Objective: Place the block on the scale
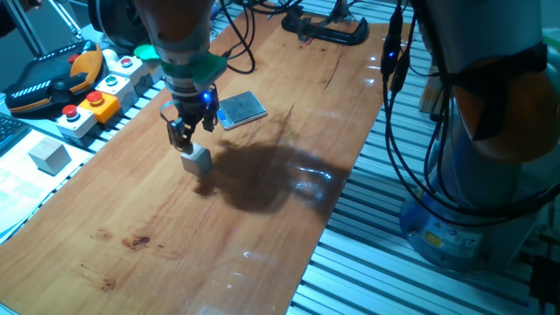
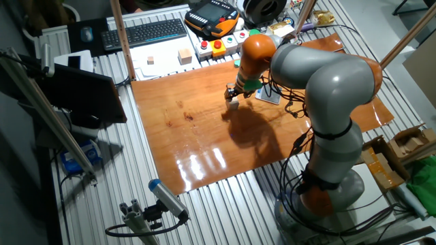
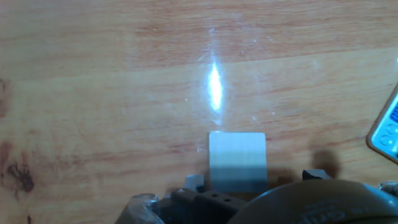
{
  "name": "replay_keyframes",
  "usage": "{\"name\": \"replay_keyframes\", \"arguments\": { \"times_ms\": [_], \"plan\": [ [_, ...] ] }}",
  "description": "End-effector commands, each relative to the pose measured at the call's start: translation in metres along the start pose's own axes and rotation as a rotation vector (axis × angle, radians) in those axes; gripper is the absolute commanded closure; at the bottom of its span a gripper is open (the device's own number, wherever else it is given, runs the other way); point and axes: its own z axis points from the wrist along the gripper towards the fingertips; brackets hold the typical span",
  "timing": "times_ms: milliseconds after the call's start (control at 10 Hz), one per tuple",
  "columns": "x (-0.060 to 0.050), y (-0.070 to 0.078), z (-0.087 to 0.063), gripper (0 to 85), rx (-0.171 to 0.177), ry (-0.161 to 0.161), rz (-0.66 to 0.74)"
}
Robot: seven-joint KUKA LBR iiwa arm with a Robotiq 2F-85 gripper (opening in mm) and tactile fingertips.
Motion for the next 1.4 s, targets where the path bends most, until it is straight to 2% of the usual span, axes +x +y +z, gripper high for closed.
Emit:
{"name": "replay_keyframes", "arguments": {
  "times_ms": [0, 500, 1300],
  "plan": [
    [-0.001, 0.002, 0.004, 7.7, 0.000, -0.003, 0.007],
    [-0.007, 0.004, 0.020, 7.7, -0.003, -0.004, 0.004],
    [-0.011, 0.006, 0.036, 8.0, -0.016, -0.008, 0.002]
  ]
}}
